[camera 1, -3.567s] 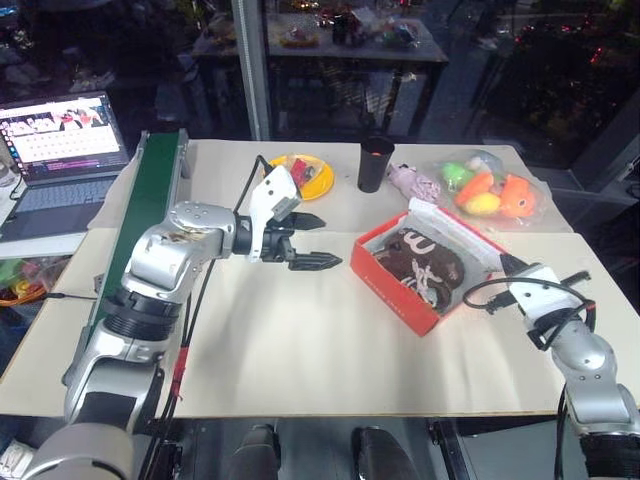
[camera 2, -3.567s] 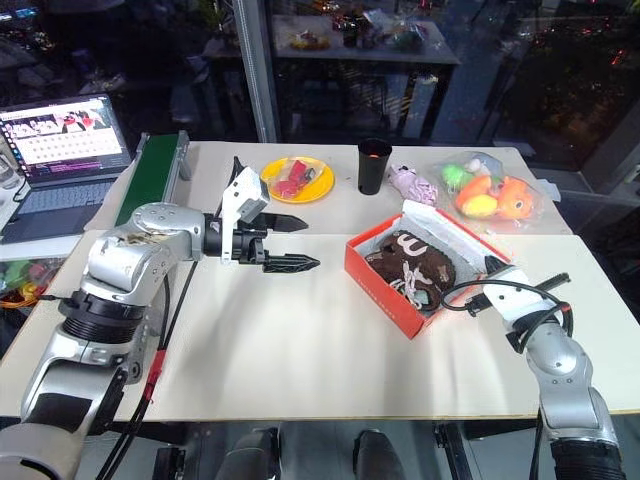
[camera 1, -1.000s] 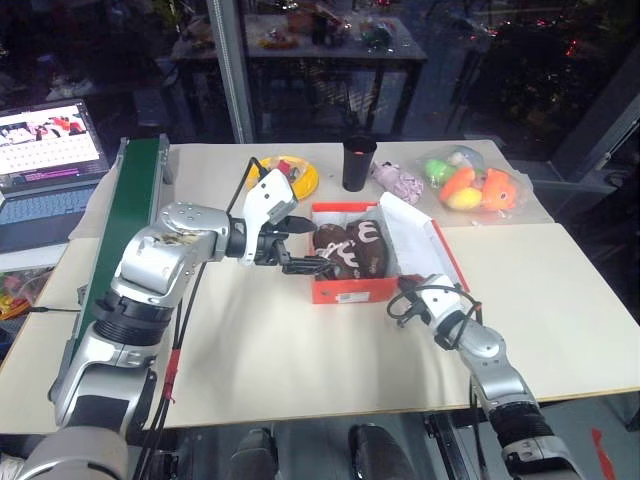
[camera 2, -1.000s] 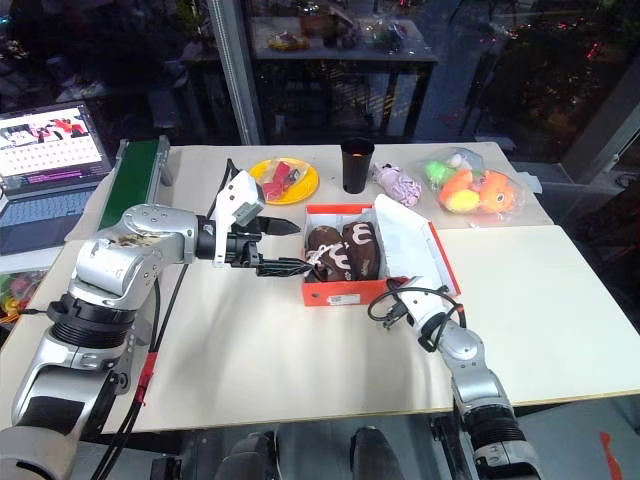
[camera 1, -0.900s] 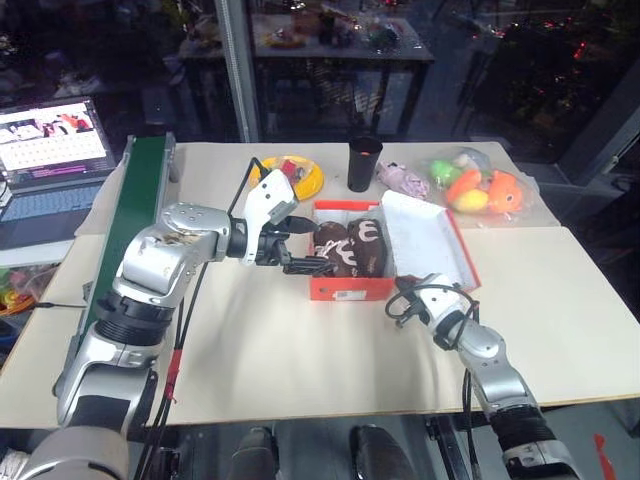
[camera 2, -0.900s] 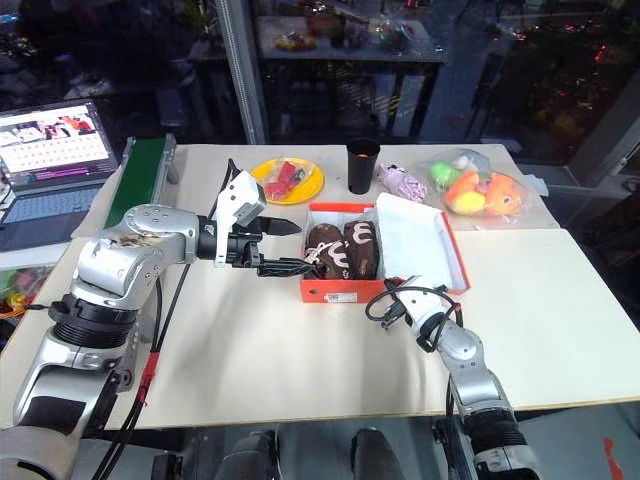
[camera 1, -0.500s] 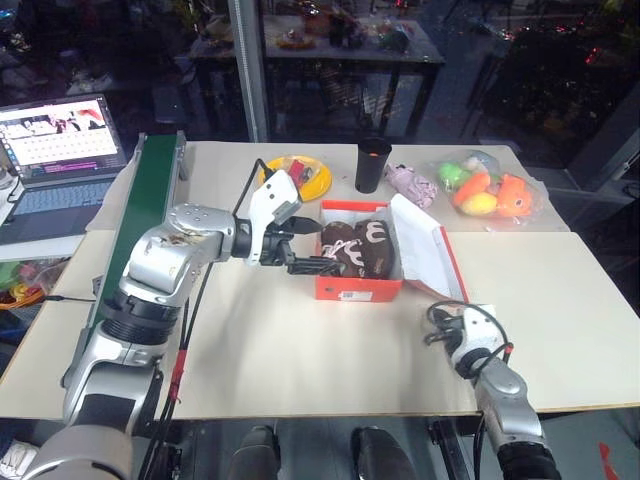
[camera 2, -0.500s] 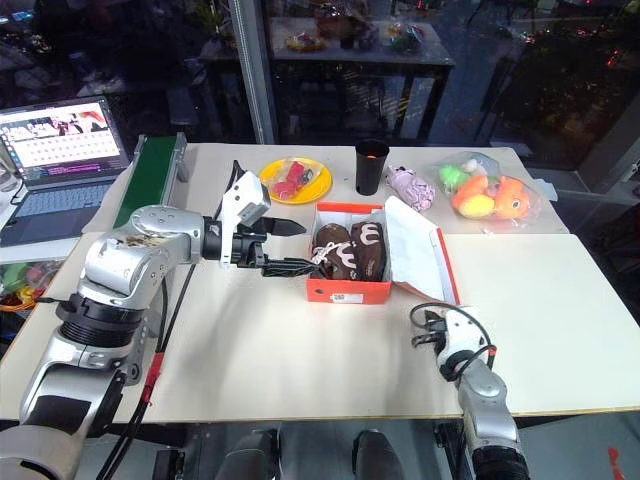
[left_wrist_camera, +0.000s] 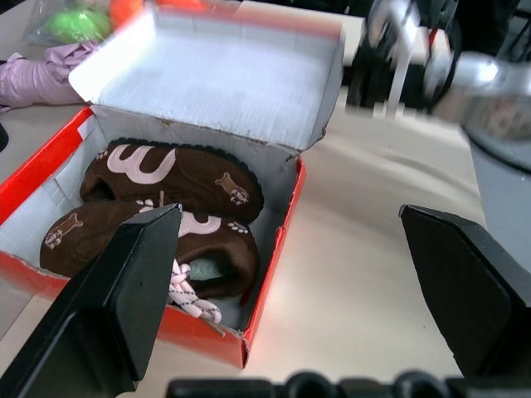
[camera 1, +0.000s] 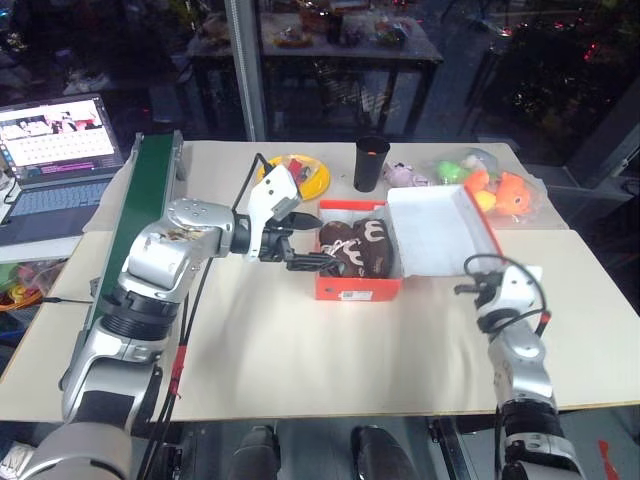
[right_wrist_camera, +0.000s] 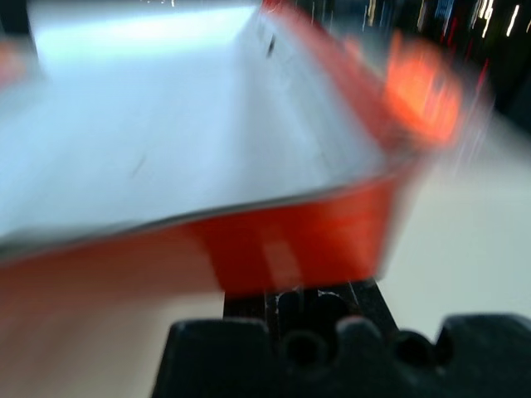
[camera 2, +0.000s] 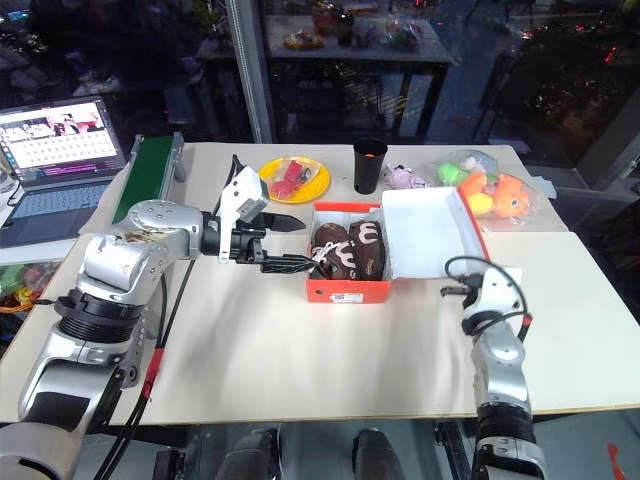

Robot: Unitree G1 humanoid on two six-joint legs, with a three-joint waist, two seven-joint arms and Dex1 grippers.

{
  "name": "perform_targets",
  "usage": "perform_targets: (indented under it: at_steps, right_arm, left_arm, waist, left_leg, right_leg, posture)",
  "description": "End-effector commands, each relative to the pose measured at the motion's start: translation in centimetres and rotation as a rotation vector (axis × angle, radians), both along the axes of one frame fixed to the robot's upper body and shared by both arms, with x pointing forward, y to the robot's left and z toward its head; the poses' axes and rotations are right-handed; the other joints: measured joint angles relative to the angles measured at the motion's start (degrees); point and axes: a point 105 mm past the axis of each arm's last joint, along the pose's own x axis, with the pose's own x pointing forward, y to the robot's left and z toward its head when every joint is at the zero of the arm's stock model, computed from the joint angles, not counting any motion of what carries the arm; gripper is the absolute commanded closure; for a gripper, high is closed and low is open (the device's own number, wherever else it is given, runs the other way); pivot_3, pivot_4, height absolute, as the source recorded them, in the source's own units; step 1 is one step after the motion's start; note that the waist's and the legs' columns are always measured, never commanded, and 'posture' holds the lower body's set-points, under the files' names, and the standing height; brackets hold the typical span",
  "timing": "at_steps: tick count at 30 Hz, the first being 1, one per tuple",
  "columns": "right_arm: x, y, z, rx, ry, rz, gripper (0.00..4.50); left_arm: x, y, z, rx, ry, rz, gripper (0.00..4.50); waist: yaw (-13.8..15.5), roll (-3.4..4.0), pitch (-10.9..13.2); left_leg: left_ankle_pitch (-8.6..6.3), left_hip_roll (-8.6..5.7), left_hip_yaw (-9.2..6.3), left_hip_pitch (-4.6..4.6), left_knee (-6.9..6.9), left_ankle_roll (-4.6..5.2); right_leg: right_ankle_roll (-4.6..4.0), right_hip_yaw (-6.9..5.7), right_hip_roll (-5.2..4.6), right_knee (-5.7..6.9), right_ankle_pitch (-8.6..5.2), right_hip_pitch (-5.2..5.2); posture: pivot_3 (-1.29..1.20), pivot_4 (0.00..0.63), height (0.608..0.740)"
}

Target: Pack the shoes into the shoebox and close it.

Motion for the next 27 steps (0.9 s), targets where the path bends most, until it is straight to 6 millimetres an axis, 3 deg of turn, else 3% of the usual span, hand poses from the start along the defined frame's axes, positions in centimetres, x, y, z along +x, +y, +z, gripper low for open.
perform_targets:
  at_steps: [1, 4, 10, 12, 16, 20, 23, 27]
  right_arm:
    - [-0.5, 1.8, 5.9, -0.063, -0.133, 0.048, 4.47]
    - [-0.1, 4.9, 7.9, -0.078, -0.130, 0.177, 4.47]
    - [1.6, 11.1, 7.0, -0.021, -0.027, 0.427, 4.47]
    - [2.0, 12.0, 6.5, 0.029, -0.003, 0.467, 4.47]
    - [2.2, 11.2, 5.7, 0.132, 0.068, 0.502, 4.47]
    - [-1.2, 12.6, 4.9, 0.316, 0.233, 0.799, 4.47]
    - [-4.4, 12.8, 4.1, 0.312, 0.345, 0.920, 4.47]
    - [-8.8, 11.4, 0.6, 0.348, 0.568, 0.983, 4.47]
  left_arm:
    - [0.0, 1.4, 0.9, -0.002, -0.043, 0.052, 0.00]
    - [-0.1, 2.8, 0.4, 0.019, -0.041, 0.094, 0.00]
    - [-0.4, 4.8, 0.0, 0.039, -0.047, 0.168, 0.00]
    - [-0.6, 5.3, 0.0, 0.040, -0.045, 0.190, 0.00]
    - [-1.2, 6.0, -0.4, 0.040, -0.033, 0.220, 0.00]
    - [-1.6, 6.1, -0.9, 0.041, -0.021, 0.227, 0.00]
    - [-1.4, 5.9, -1.0, 0.036, -0.013, 0.223, 0.00]
    - [-1.0, 4.8, -1.2, 0.030, -0.007, 0.177, 0.00]
  waist:
    - [-0.10, 0.00, 0.00]
    - [-0.36, 0.00, 0.00]
    - [0.15, -0.01, 0.01]
    - [0.39, -0.01, 0.01]
    - [0.95, -0.02, 0.01]
    - [1.74, -0.02, 0.01]
    - [1.89, -0.02, 0.01]
    - [2.26, -0.05, 0.00]
  left_leg:
    - [0.00, 0.00, -0.01, 0.00, 0.00, 0.00]
    - [0.00, 0.00, -0.01, 0.02, -0.04, 0.01]
    - [0.00, 0.00, 0.00, -0.02, -0.01, 0.01]
    - [0.00, 0.00, -0.01, -0.11, -0.01, 0.01]
    - [0.00, -0.02, -0.01, -0.24, 0.03, 0.01]
    - [0.00, -0.03, -0.02, -0.24, 0.00, 0.01]
    - [0.00, -0.03, -0.04, -0.25, 0.00, 0.01]
    - [-0.01, -0.03, -0.04, -0.22, 0.04, 0.00]
  right_leg:
    - [-0.02, 0.00, 0.00, 0.00, -0.01, 0.00]
    - [-0.03, 0.06, 0.02, 0.04, -0.01, -0.05]
    - [-0.22, 0.04, 0.01, 0.02, -0.13, -0.04]
    - [-0.20, 0.03, 0.01, 0.02, -0.11, -0.08]
    - [-0.12, 0.04, -0.01, -0.05, -0.07, -0.11]
    - [-0.16, 0.04, -0.01, -0.03, -0.07, -0.10]
    - [-0.21, 0.03, 0.00, 0.01, -0.09, -0.11]
    - [-0.20, 0.02, -0.02, -0.05, -0.19, -0.04]
  posture:
    - [0.00, 0.150, 0.736]
    - [0.00, 0.150, 0.736]
    - [0.00, 0.150, 0.736]
    - [0.00, 0.150, 0.736]
    - [0.00, 0.150, 0.736]
    - [0.00, 0.150, 0.736]
    - [0.00, 0.150, 0.736]
    - [0.00, 0.150, 0.736]
